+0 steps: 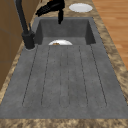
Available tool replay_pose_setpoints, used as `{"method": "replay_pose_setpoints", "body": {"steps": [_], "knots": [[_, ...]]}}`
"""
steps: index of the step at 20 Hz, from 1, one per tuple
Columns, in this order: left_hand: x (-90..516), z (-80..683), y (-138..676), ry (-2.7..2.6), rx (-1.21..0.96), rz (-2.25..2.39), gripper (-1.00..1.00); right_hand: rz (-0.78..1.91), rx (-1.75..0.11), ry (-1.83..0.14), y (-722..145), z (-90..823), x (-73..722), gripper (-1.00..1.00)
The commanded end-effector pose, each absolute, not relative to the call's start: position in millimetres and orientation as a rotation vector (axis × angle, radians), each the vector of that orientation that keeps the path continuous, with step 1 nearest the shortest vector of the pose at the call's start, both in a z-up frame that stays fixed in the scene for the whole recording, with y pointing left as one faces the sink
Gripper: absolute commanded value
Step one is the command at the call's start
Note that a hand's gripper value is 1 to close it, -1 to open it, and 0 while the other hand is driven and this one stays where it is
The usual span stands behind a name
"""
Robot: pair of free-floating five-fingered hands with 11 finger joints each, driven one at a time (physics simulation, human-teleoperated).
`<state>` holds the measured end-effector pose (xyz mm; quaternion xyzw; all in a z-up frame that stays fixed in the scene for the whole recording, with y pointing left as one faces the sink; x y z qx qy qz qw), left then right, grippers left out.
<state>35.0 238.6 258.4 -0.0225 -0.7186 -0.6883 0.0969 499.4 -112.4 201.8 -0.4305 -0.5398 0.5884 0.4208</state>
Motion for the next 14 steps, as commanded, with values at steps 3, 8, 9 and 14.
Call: {"method": "replay_pose_setpoints", "body": {"steps": [3,8,9,14], "knots": [[35,258,239,-2.128,-0.067,-2.038,0.00,1.392,-1.196,-1.426,-105,216,493,-1.00],[35,258,239,-2.128,-0.067,-2.038,0.00,1.412,-1.046,-1.382,-94,192,533,-1.00],[35,258,239,-2.128,-0.067,-2.038,0.00,1.413,-1.027,-1.390,-95,191,541,-1.00],[35,258,239,-2.128,-0.067,-2.038,0.00,1.443,-0.960,-1.342,-91,177,573,-1.00]]}}
